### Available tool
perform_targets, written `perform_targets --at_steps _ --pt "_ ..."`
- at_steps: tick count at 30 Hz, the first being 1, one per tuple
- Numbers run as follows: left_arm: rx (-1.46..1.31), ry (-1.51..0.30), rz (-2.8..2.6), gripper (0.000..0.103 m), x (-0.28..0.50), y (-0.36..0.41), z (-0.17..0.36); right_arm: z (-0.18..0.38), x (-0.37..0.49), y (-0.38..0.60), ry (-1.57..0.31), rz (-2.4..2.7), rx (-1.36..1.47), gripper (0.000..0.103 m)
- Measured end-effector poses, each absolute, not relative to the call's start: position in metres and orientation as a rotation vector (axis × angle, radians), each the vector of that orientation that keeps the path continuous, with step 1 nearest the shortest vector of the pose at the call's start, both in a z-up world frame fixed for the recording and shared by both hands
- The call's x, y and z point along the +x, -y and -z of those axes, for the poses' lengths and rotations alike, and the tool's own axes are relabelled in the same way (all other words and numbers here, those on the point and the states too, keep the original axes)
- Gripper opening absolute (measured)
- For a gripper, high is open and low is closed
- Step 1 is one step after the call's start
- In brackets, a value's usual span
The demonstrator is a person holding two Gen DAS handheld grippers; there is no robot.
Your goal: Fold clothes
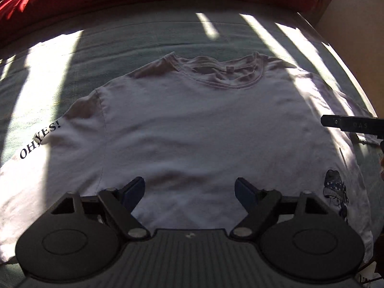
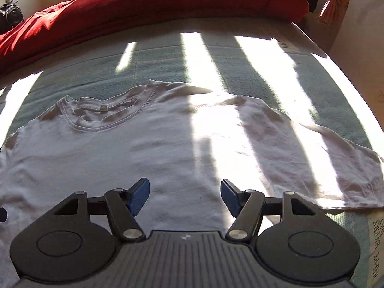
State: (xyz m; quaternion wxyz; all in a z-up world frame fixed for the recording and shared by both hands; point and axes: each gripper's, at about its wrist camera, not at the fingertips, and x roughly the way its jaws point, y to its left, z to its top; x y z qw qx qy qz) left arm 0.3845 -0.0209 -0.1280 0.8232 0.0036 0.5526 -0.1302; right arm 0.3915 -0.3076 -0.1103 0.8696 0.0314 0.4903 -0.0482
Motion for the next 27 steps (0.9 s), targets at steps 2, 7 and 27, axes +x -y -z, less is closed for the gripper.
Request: perform_targets --at_steps 2,7,27 --pt "0.021 -1.195 0.287 0.082 0.388 0.037 0.141 0.115 0.395 0.329 -1.017 0.128 0.074 0.070" --pt "0.074 -1.225 0.266 0.087 0.389 0.054 0.161 0.145 0.400 0.379 -1.035 0.162 0.138 0.072" --pt "0.043 -1.165 0.194 0.088 0.419 0.099 0.146 0.166 0.504 0.417 -0.930 0.000 0.278 0.087"
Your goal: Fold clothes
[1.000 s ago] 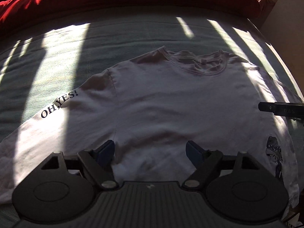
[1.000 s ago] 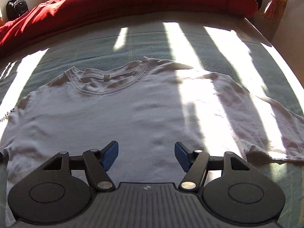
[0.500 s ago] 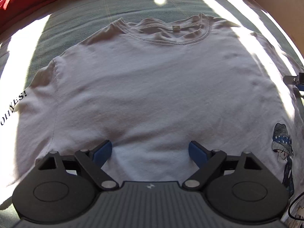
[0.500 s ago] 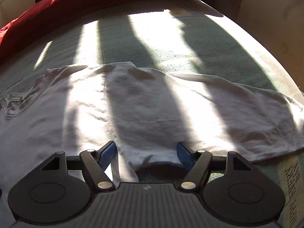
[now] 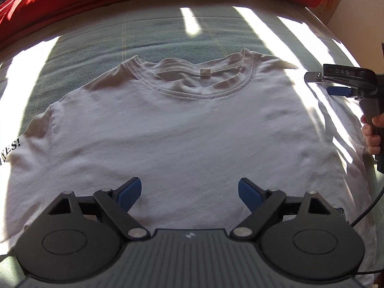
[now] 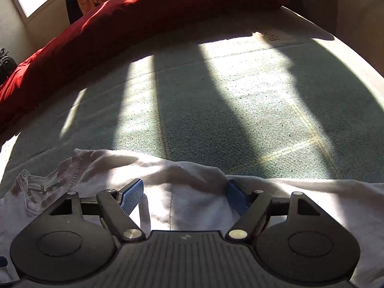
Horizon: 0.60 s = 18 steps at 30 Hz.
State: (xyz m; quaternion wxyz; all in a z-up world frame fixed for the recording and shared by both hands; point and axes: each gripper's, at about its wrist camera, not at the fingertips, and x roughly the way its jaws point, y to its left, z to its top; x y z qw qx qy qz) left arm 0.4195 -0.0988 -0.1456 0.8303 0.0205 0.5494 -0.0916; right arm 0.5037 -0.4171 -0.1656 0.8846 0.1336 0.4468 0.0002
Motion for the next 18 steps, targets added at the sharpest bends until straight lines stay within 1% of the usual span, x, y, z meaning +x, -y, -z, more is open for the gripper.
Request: perform_targets --at_steps 4,12,18 --pt "0.083 -1.161 0.182 0.088 0.423 0.103 0.147 0.156 0.514 0.425 -0.961 0.014 0.280 0.088" --pt "0.084 -1.150 0.204 0.088 0.424 0.109 0.135 0.118 0.491 0.439 -1.028 0.116 0.283 0.088" --pt "0.094 -1.141 0.231 0.088 0.422 0.118 0.124 0.113 0.480 0.444 -1.057 0.128 0.296 0.088"
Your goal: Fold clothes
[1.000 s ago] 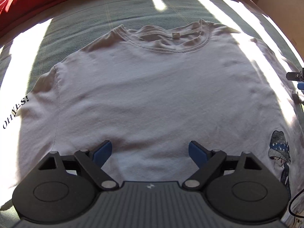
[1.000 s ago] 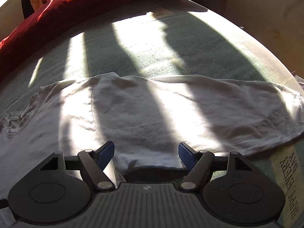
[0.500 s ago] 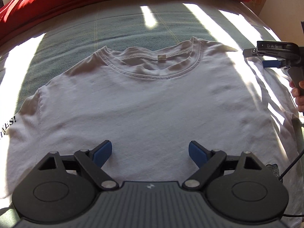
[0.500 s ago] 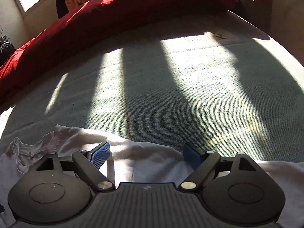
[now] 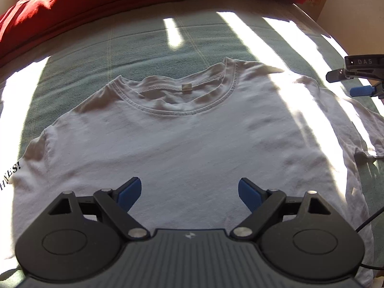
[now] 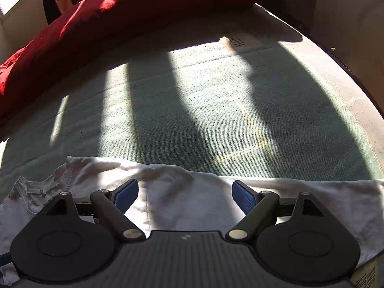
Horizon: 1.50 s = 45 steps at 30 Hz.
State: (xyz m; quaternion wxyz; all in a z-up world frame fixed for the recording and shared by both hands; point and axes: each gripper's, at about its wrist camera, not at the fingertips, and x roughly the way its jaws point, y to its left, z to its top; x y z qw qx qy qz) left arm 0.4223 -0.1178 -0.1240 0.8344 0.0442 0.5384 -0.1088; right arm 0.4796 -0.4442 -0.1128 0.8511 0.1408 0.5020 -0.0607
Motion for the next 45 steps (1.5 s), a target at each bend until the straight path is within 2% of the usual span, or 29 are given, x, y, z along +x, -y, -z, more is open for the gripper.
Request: perform_targets --at_steps 8,17,26,31,35,36,37,45 --pt "0.118 -1.174 0.225 0.088 0.415 0.128 0.137 0.121 0.448 0.464 -1.025 0.080 0.348 0.088" --pt "0.131 -1.192 0.203 0.091 0.412 0.139 0.153 0.162 0.420 0.525 -0.934 0.132 0.433 0.089" --pt "0.136 -1.218 0.188 0.092 0.418 0.143 0.149 0.141 0.433 0.575 -0.926 0.214 0.445 0.089" --pt "0.165 -1.257 0.165 0.092 0.423 0.152 0.153 0.133 0.404 0.581 -0.969 0.257 0.402 0.093" --pt "0.178 -1.260 0.163 0.092 0.425 0.156 0.157 0.162 0.397 0.590 -1.049 0.349 0.340 0.093" --pt "0.177 -1.261 0.163 0.092 0.425 0.156 0.158 0.167 0.396 0.591 -1.039 0.360 0.323 0.095" --pt "0.173 -1.262 0.163 0.092 0.425 0.155 0.158 0.171 0.395 0.590 -1.018 0.356 0.308 0.103" --pt "0.147 -1.265 0.164 0.093 0.423 0.149 0.158 0.178 0.402 0.584 -1.041 0.390 0.279 0.103"
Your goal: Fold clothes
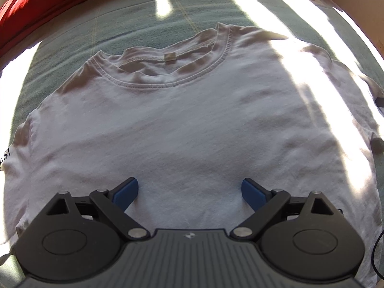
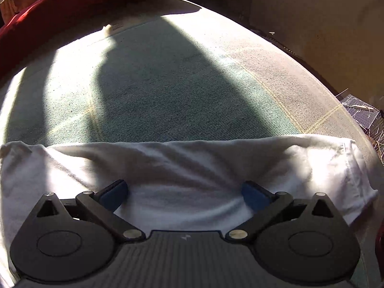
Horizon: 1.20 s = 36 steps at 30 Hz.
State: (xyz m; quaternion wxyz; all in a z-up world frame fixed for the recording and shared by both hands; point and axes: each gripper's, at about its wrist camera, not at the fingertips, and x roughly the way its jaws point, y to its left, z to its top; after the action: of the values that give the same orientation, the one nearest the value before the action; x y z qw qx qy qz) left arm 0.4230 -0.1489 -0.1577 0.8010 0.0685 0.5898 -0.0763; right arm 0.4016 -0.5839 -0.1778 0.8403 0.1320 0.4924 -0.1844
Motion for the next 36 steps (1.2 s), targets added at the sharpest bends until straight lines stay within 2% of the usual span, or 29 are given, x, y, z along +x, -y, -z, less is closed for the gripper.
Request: perform_targets --at_steps 10,25,29,36 --pt "0.170 -1.264 0.182 0.093 0.409 0.142 0.144 0.140 0.409 0.591 -1.113 0.375 0.361 0.103" --pt "0.184 -1.242 0.215 0.093 0.359 0.112 0.116 0.076 0.365 0.409 -1.106 -0.159 0.032 0.103" --pt "0.184 -1.207 0.264 0.093 0.340 0.101 0.123 0.080 0.339 0.360 -1.071 -0.308 -0.071 0.103" --pt "0.310 -1.122 0.395 0.093 0.296 0.094 0.153 0.128 0.297 0.300 -1.046 -0.476 -0.249 0.103"
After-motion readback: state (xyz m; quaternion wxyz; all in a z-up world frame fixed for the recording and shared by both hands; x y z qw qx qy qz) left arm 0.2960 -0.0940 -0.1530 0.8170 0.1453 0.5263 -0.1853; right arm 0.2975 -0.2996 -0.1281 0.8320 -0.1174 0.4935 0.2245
